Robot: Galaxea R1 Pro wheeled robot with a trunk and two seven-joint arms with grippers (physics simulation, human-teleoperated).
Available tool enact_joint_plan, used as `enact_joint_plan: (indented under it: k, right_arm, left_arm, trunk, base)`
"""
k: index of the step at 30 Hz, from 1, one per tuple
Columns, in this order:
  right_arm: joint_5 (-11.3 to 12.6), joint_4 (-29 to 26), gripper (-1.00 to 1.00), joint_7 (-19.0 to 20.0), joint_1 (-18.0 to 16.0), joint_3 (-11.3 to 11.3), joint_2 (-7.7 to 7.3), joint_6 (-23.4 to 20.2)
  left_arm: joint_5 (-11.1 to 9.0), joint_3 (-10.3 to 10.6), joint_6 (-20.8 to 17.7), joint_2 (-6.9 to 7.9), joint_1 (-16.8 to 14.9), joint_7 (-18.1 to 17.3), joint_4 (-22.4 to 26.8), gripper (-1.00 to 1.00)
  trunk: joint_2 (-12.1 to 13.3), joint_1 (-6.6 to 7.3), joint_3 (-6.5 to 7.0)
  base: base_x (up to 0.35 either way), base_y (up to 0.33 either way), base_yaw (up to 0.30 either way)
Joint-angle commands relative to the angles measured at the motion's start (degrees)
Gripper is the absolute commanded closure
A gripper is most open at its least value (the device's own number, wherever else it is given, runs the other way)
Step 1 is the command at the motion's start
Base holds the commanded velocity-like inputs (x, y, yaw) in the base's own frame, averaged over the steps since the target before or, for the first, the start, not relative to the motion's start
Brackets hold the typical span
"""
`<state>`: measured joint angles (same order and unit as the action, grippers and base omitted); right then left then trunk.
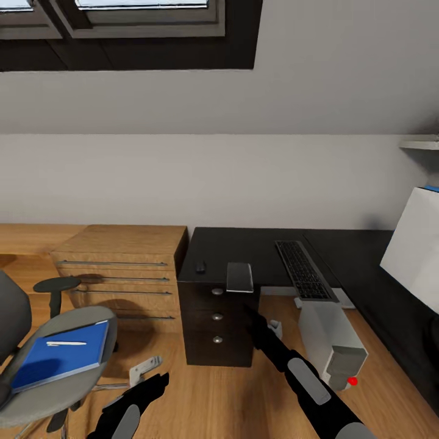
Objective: In the bedroom, organize the workspace by keeping the computer under the desk, ensuring the monitor is on the desk, placing the keyboard on the desk next to the monitor, placing the mouse on the desk next to the keyboard, moving the folder from the swivel chair onto the desk next to the mouse, stacking the notebook on top of the folder with the pen on top of the notebook, and positioning the swivel chair next to the desk.
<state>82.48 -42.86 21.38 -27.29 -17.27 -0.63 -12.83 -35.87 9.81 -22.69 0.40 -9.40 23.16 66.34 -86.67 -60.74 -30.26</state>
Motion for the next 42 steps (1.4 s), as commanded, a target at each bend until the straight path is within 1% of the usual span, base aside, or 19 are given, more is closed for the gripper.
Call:
enact_joint_plan:
  k: [1,8,9,13,15,17,21,22,25,30,33,34,38,42]
  right_arm:
    - [0.6,0.1,-1.0,0.1,-0.1,-0.5,-0.05,-0.1]
    - [0.5,0.6,-1.0,0.1,-0.1,-3.6,0.18,-0.1]
    - [0.5,0.7,-1.0,0.1,-0.1,-4.5,0.28,-0.1]
    - [0.3,1.2,-1.0,0.2,0.0,-6.5,0.38,-0.1]
    - [-0.2,1.6,-1.0,0.2,0.0,-7.9,0.39,0.0]
    - [-1.2,2.3,-1.0,0.1,0.0,-9.6,0.38,0.0]
    - [-4.8,4.8,-1.0,0.1,-0.1,-13.3,0.32,0.9]
    - [-7.1,6.5,-1.0,0.1,-0.1,-14.8,0.25,1.8]
    - [-11.1,9.1,-1.0,0.1,-0.1,-16.2,0.12,3.3]
    - [-17.9,14.2,-1.0,0.1,0.0,-17.2,-0.15,5.4]
    - [-21.5,17.7,-1.0,0.2,0.0,-17.5,-0.33,6.6]
    - [-23.6,19.9,-1.0,0.3,0.0,-17.6,-0.41,7.3]
    - [-26.9,24.2,-1.0,0.4,-0.1,-17.7,-0.48,8.8]
    - [-28.8,28.5,-1.0,0.4,-0.1,-17.8,-0.5,11.7]
  left_arm:
    - [-0.5,0.1,-0.1,0.04,0.0,0.5,0.1,-1.0]
    - [-0.7,-0.1,-0.1,0.05,0.0,0.5,0.0,-1.0]
    - [-0.7,-0.1,-0.2,0.05,0.0,0.5,0.0,-1.0]
    - [-0.7,0.0,-0.2,0.04,0.0,0.5,0.0,-1.0]
    - [-0.7,0.0,-0.2,0.01,-0.1,0.5,0.0,-1.0]
    - [-0.8,0.1,-0.3,-0.01,-0.1,0.4,-0.1,-1.0]
    - [-0.7,0.3,-0.5,-0.03,0.0,0.4,-0.9,-1.0]
    - [-0.7,0.4,-0.6,-0.05,0.0,0.4,-1.5,-1.0]
    - [-0.7,0.5,-0.6,-0.1,-0.1,0.4,-2.5,-1.0]
    - [-0.6,0.6,-0.6,-0.14,-0.1,0.4,-5.1,-1.0]
    - [-0.5,0.6,-0.6,-0.21,-0.1,0.4,-6.8,-1.0]
    - [-0.4,0.5,-0.6,-0.18,-0.1,0.4,-7.7,-1.0]
    - [-0.3,0.5,-0.3,-0.15,0.0,0.4,-10.3,-1.0]
    - [-0.2,0.5,-0.1,-0.19,-0.1,0.4,-14.2,-1.0]
  trunk:
    - [0.4,0.26,0.13]
    - [3.2,1.8,1.38]
    - [3.6,2.02,1.56]
    - [5.2,2.89,2.28]
    - [6.0,3.33,2.64]
    - [6.8,3.77,3.0]
    - [8.4,4.65,3.72]
    - [8.8,4.87,3.9]
    - [10.0,5.53,4.43]
    - [12.0,6.63,5.33]
    - [13.2,7.29,5.87]
    - [13.6,7.51,6.05]
    - [15.2,8.39,6.77]
    - [16.8,9.26,7.49]
  base:
    - [-0.216,-0.001,0.0]
    - [-0.097,0.0,0.0]
    - [-0.029,0.0,0.0]
    - [-0.017,0.0,0.0]
    - [-0.009,0.0,0.0]
    - [-0.005,0.0,0.0]
    - [-0.003,0.0,0.0]
    - [-0.001,0.0,0.0]
    - [0.0,0.0,0.0]
    - [0.0,0.0,0.0]
    - [0.0,0.0,0.0]
    - [0.0,0.0,0.0]
    - [0.0,0.0,0.0]
    - [0.0,0.0,0.0]
